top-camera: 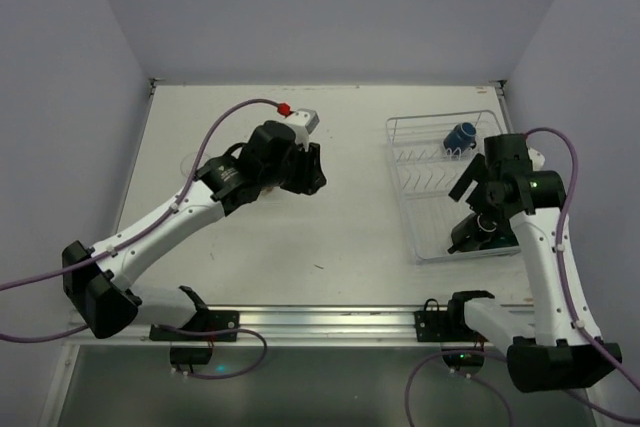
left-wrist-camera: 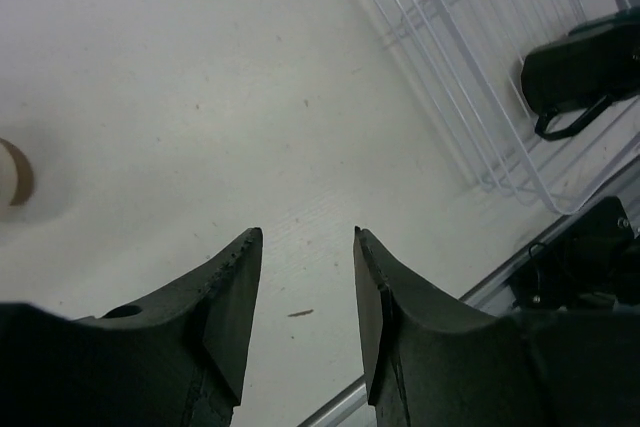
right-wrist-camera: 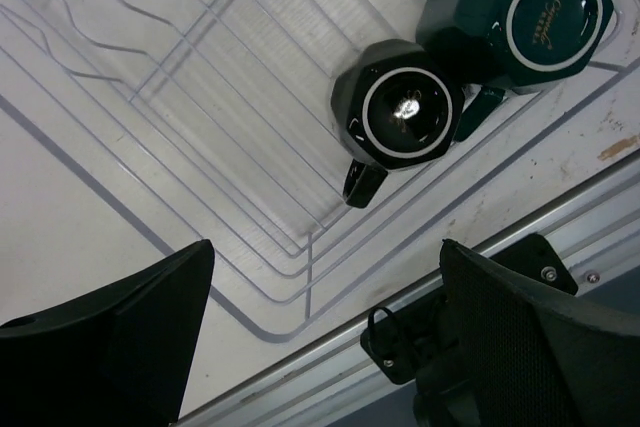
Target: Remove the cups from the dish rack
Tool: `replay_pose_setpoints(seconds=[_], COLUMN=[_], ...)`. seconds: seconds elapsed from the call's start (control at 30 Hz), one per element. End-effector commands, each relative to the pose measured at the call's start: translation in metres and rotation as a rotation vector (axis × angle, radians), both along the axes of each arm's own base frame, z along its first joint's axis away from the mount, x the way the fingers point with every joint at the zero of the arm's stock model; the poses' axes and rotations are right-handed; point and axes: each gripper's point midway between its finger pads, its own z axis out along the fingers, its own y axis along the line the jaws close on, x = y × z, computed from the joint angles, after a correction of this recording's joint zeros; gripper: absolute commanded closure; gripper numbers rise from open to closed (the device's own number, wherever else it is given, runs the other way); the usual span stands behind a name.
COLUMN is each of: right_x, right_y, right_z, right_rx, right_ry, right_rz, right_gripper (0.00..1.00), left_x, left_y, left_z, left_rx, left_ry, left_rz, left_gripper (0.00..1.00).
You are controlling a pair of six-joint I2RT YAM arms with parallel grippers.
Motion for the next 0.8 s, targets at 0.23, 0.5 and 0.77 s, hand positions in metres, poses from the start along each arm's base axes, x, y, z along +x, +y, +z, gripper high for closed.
replay_pose_setpoints(seconds=[0.23, 0.5, 0.77], right_x=[-0.026, -0.012, -0.002], right_y=[0.001, -0.033, -0.042], right_z=[-0.016, -0.041, -0.063], right_rx=[0.113, 0.109, 0.134], right_ry=[0.021, 0.061, 0.083], right_rz=[-0.096, -0.205, -0.198], right_gripper=[0.03, 0.02, 0.02], left_x=[-0.051, -0.067, -0.070], left_y=[-0.024, -0.020, -0.019], left_z=[-0.004, 0.002, -0.002], left_rx=[-0.231, -0.247, -0.236], left_ry=[0.077, 0.054, 0.056], left_rz=[-0.176, -0.245, -0.261], left_gripper=[0.53, 0.52, 0.51])
